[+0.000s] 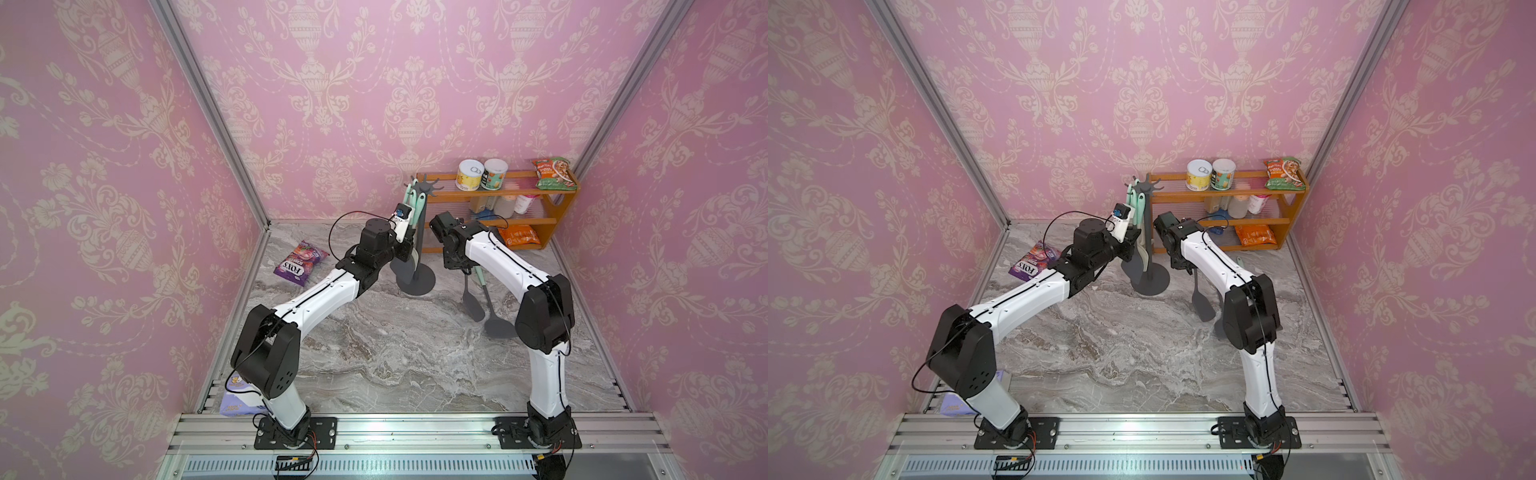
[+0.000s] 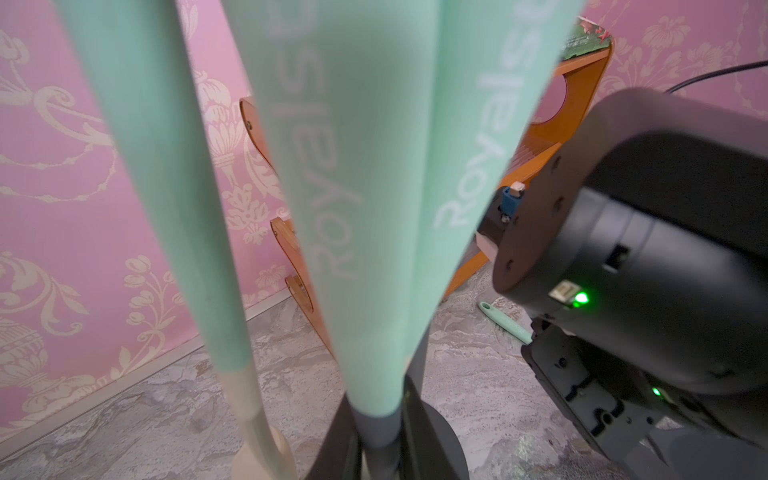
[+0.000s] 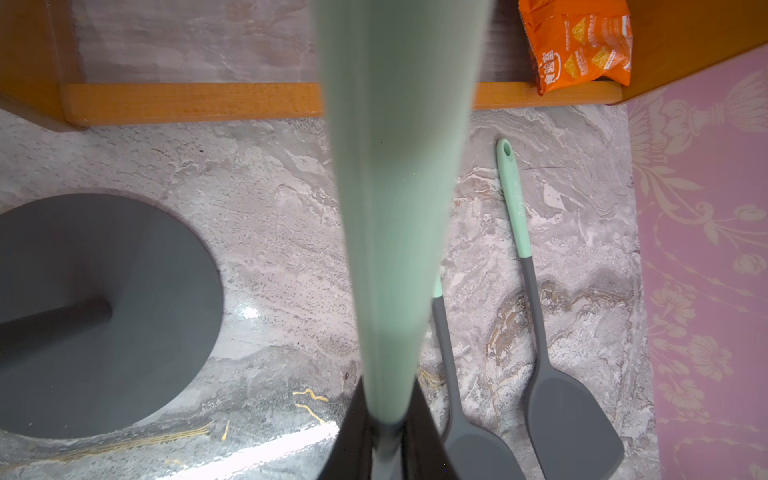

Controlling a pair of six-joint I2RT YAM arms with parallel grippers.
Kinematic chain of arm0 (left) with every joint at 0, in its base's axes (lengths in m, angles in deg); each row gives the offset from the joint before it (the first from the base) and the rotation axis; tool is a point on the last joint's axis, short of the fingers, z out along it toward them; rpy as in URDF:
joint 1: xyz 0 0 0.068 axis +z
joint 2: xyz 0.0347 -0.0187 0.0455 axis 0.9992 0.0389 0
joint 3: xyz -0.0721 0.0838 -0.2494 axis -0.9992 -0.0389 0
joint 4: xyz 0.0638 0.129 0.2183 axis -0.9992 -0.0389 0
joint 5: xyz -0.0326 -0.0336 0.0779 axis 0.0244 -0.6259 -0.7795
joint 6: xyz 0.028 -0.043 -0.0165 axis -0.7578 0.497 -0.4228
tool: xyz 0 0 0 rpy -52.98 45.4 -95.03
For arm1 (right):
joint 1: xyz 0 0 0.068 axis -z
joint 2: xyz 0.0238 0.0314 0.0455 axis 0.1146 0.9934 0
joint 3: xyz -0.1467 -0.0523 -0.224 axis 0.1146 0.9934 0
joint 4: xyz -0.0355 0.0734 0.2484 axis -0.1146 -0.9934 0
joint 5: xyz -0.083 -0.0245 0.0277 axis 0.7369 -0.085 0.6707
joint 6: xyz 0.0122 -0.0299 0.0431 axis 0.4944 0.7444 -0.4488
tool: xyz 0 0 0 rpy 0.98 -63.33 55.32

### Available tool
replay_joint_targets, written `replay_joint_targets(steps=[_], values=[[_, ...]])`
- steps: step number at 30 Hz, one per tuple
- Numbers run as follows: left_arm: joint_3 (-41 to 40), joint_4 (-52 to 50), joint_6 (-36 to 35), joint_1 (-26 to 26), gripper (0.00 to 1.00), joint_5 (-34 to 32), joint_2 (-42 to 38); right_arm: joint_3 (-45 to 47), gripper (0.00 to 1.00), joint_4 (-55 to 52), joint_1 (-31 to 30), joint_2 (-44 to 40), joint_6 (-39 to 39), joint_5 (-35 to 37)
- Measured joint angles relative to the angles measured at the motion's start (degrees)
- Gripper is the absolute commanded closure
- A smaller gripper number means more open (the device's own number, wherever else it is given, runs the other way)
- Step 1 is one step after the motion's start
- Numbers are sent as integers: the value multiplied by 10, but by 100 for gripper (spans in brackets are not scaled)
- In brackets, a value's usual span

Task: Take the spatula off the kitchen utensil rack
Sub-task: Place the spatula at the center of the board.

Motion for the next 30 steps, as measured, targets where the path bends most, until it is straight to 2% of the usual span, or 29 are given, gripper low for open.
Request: replay_joint_targets(steps=[14,23,28,30], values=[[-7,12,0,3,83,0,0,-9,99,1,3,49,-2,-18],[-10,16,0,3,83,0,-2,-12,85,21,13,78,-2,-30],[-12,16,0,3,83,0,-3,-10,75,33,23,91,-9,-57],[-13,16,0,3,83,0,-3,-6,74,33,24,101,-13,-66]])
